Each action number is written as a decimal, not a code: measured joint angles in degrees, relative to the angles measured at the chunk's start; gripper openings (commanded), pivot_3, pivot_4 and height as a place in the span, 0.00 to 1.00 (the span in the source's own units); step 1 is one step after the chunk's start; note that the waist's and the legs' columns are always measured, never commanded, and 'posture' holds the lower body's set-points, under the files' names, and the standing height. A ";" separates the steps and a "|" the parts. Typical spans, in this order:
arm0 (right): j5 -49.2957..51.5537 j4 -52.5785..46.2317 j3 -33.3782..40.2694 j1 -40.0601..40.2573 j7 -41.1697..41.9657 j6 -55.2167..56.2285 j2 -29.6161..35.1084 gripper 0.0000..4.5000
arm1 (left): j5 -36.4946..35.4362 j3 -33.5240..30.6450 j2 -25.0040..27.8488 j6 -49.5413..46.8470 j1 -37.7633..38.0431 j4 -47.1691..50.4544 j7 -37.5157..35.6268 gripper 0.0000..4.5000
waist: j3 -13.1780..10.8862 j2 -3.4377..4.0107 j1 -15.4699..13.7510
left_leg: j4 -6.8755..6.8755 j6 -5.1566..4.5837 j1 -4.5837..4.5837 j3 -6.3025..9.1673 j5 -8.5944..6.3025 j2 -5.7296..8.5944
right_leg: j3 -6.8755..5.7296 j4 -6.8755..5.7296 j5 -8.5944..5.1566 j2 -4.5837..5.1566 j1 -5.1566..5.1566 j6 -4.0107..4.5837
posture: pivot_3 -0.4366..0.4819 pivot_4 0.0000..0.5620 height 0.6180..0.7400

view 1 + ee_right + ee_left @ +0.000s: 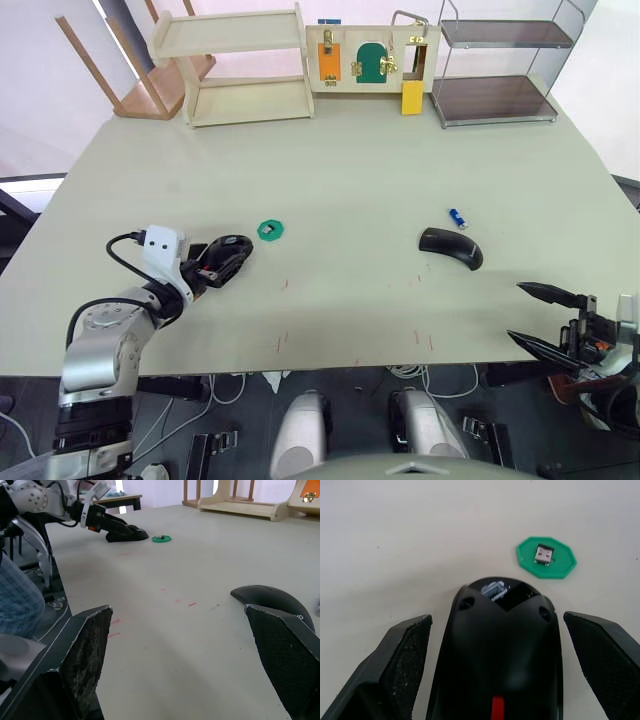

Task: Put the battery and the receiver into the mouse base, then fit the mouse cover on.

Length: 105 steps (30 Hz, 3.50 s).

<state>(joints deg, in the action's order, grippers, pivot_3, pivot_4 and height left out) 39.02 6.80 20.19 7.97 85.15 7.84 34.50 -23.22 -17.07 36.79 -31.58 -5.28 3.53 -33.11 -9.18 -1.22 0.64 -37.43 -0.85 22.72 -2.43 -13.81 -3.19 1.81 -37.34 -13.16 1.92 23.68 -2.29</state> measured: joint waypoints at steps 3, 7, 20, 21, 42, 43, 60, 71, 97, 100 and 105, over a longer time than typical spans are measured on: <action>0.04 0.03 0.01 -0.05 0.19 0.07 -0.21 0.99 | 0.64 1.12 0.10 -0.57 -0.29 -0.18 -0.21 1.00 | 0.00 0.00 -0.02 | 0.00 0.00 0.00 0.00 0.00 0.00 | 0.00 -0.01 0.00 0.00 0.00 0.01 | 0.48 0.27 1.00; 0.22 0.00 0.00 -0.09 1.99 0.77 -0.68 0.99 | 1.38 2.00 0.10 -1.28 -1.29 -0.90 -0.45 1.00 | 0.00 0.00 -0.07 | -0.02 0.00 -0.01 0.01 0.00 0.01 | 0.00 -0.05 -0.01 0.00 0.00 0.00 | 0.48 0.27 1.00; 0.22 0.01 0.02 -0.51 3.22 1.35 -0.63 1.00 | 1.72 1.65 0.04 -1.37 -1.45 -2.31 -0.62 0.66 | 0.01 0.01 -0.02 | -0.02 0.00 -0.16 -0.07 0.00 0.02 | 0.10 -0.22 -0.04 0.01 0.00 0.05 | 0.48 0.27 1.00; 0.22 0.01 0.02 -0.52 3.22 1.36 -0.63 1.00 | 1.71 1.63 0.04 -1.15 -1.45 -2.48 -0.74 0.66 | 0.01 0.01 -0.02 | -0.02 0.00 -0.17 -0.08 0.00 0.02 | 0.12 -0.23 -0.05 0.01 0.00 0.05 | 0.48 0.27 1.00; -0.14 1.25 -0.08 -3.50 3.06 2.61 -1.64 1.00 | -4.50 9.35 7.60 1.45 -11.89 6.46 -19.68 0.66 | -0.08 -0.12 -0.07 | -0.05 0.01 -0.12 -0.08 0.01 0.04 | 0.18 -0.29 -0.10 -0.04 0.02 -0.09 | 0.48 0.27 1.00; -0.17 1.09 -0.18 -3.51 3.00 2.62 -1.96 1.00 | -4.35 11.39 7.49 0.77 -12.79 7.70 -19.97 0.66 | -0.08 -0.12 -0.18 | -0.08 0.01 -0.11 -0.08 0.01 0.05 | 0.19 -0.29 -0.10 -0.04 0.02 -0.10 | 0.48 0.27 1.00; -0.29 -2.23 -0.63 -2.24 0.81 2.73 -1.66 1.00 | 4.42 35.28 3.37 -0.21 -24.02 5.48 -30.19 0.66 | -0.08 -0.11 0.02 | -0.09 0.00 -0.14 -0.12 0.01 0.06 | 0.34 -0.32 -0.14 -0.13 0.03 -0.18 | 0.48 0.27 1.00; -0.84 -4.56 -1.34 -0.51 -0.87 0.13 -0.18 1.00 | 12.79 40.83 -1.36 9.93 -25.31 -6.53 -33.14 0.66 | -0.08 -0.11 0.06 | -0.11 0.00 -0.14 -0.11 0.01 0.06 | 0.35 -0.33 -0.16 -0.15 0.03 -0.15 | 0.48 0.27 1.00; -21.60 17.12 -11.96 -37.79 -38.74 -21.15 1.39 1.00 | 15.38 40.07 -2.86 8.63 -25.54 -6.46 -34.73 0.66 | -0.04 0.00 0.17 | -0.19 -0.03 -0.09 -0.14 0.02 0.11 | 0.42 -0.34 0.01 -0.13 0.05 -0.06 | 0.48 0.27 1.00; -24.41 22.42 -15.69 -42.44 -37.89 -22.36 0.95 1.00 | 15.40 40.05 -3.13 7.91 -25.76 -6.37 -34.71 0.66 | -0.04 0.00 0.12 | -0.19 -0.03 -0.05 -0.15 0.02 0.11 | 0.42 -0.31 0.04 -0.12 0.05 -0.09 | 0.48 0.27 1.00; -28.16 29.09 -19.48 -46.24 -37.61 -22.86 -0.62 1.00 | 15.38 39.94 -3.41 5.87 -25.65 -5.25 -34.49 0.66 | -0.04 0.00 0.02 | -0.21 -0.03 -0.01 -0.15 0.02 0.12 | 0.41 -0.30 0.04 -0.09 0.05 -0.09 | 0.48 0.27 1.00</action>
<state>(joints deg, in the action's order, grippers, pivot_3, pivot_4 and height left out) 10.86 35.89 0.72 -38.27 47.53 -15.02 33.88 -7.84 22.88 33.39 -25.71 -30.93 -1.71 -67.60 -9.22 -1.22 0.65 -37.64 -0.88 22.71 -2.58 -13.80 -3.07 2.22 -37.63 -13.12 1.83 23.73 -2.38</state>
